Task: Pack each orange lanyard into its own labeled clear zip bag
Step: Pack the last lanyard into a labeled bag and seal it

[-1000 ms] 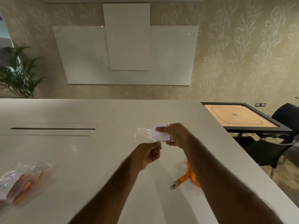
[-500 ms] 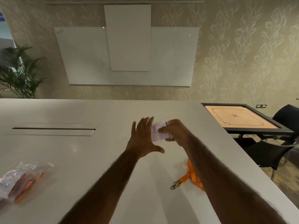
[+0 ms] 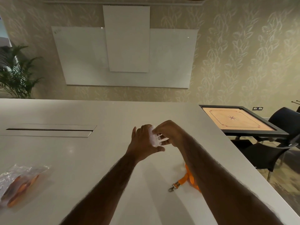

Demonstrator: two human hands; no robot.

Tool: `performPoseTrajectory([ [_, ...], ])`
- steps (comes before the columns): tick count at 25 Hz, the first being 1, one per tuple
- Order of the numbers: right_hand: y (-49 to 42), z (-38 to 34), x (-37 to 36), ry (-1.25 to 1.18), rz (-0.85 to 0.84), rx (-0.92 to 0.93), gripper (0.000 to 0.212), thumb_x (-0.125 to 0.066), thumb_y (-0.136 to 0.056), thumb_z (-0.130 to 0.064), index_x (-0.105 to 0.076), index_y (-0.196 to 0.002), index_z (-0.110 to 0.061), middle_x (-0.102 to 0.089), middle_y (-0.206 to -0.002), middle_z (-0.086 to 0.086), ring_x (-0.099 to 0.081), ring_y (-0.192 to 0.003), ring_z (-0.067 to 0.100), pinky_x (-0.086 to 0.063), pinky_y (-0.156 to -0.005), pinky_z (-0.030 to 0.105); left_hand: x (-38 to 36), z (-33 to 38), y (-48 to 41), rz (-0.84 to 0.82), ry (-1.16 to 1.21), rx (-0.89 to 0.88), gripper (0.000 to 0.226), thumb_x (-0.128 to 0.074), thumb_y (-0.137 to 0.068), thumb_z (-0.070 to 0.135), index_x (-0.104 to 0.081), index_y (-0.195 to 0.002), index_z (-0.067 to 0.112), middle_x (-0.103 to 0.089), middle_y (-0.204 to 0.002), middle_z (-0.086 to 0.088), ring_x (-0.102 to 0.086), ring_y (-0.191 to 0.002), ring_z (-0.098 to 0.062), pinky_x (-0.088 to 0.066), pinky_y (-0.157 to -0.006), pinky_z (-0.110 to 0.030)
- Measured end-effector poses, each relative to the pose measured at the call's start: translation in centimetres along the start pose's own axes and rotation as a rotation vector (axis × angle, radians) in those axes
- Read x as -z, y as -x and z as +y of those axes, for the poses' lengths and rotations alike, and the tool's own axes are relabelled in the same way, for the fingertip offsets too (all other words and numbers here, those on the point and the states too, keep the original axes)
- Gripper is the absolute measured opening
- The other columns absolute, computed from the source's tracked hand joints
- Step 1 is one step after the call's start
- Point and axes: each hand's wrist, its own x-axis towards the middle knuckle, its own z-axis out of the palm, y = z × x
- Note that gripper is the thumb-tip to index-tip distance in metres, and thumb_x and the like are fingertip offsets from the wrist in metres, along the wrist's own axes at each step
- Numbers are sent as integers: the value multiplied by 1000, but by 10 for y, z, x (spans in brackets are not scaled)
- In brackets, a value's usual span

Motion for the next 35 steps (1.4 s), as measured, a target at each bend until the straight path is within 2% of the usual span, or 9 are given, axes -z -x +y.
performPoseTrajectory([
  [8,15,-7,5,156,-118,-29,25,-61,-96,-14,-68,-116,0,-69,-109,12,-69,-93,23,-57,-72,34,-1,2,3,55,144,-4,110,-86,-55,67,-42,-141,15,-52,-138,3,-48,-127,-14,-30,-112,-31],
  [11,17,-11,5,270,-150,30,21,-59,-94,-12,-69,-108,0,-70,-106,13,-68,-102,24,-56,-79,36,-4,2,4,58,253,39,104,-92,-53,58,-42,-136,23,-55,-133,6,-55,-119,-13,-48,-101,-35],
  [15,14,-9,8,342,-139,144,23,-62,-88,-1,-73,-108,1,-73,-105,17,-72,-100,29,-60,-87,41,-6,2,3,67,393,73,107,-91,-50,60,-33,-135,29,-54,-136,4,-55,-123,-14,-53,-98,-41],
  [21,-1,-5,6,719,72,377,39,-49,-81,16,-79,-84,-9,-63,-90,-2,-70,-67,22,-56,-48,22,-11,-3,4,135,430,82,76,-83,-62,50,-36,-122,42,-50,-116,27,-57,-111,-7,-53,-81,-20],
  [24,-2,-1,8,679,125,449,30,-51,-82,13,-72,-77,-6,-66,-84,1,-72,-63,23,-61,-53,33,-14,-5,4,159,488,87,83,-86,-66,46,-36,-132,36,-50,-118,30,-54,-112,6,-46,-77,-4],
  [27,0,6,26,406,18,476,16,-63,-86,9,-70,-95,-2,-70,-88,14,-74,-72,26,-64,-62,40,-15,-7,3,137,507,98,91,-89,-63,54,-38,-135,34,-57,-120,22,-53,-111,13,-44,-80,-1],
  [30,-2,31,65,116,10,283,23,-66,-91,-1,-65,-115,1,-72,-102,23,-74,-84,40,-64,-72,41,-16,-11,4,101,486,97,86,-88,-60,59,-38,-128,42,-58,-123,19,-53,-113,10,-40,-83,1],
  [33,-7,75,89,637,233,-99,41,-74,-89,-29,-64,-114,1,-69,-110,20,-71,-93,37,-60,-86,45,-21,-13,5,75,495,90,86,-90,-60,54,-37,-127,43,-58,-126,17,-54,-118,0,-40,-89,-3],
  [35,-5,104,82,958,184,-275,66,-74,-81,-57,-66,-117,-3,-69,-117,14,-67,-107,32,-54,-95,41,-25,-10,6,59,506,77,88,-90,-60,54,-40,-130,36,-58,-127,16,-54,-121,-5,-46,-96,-18],
])
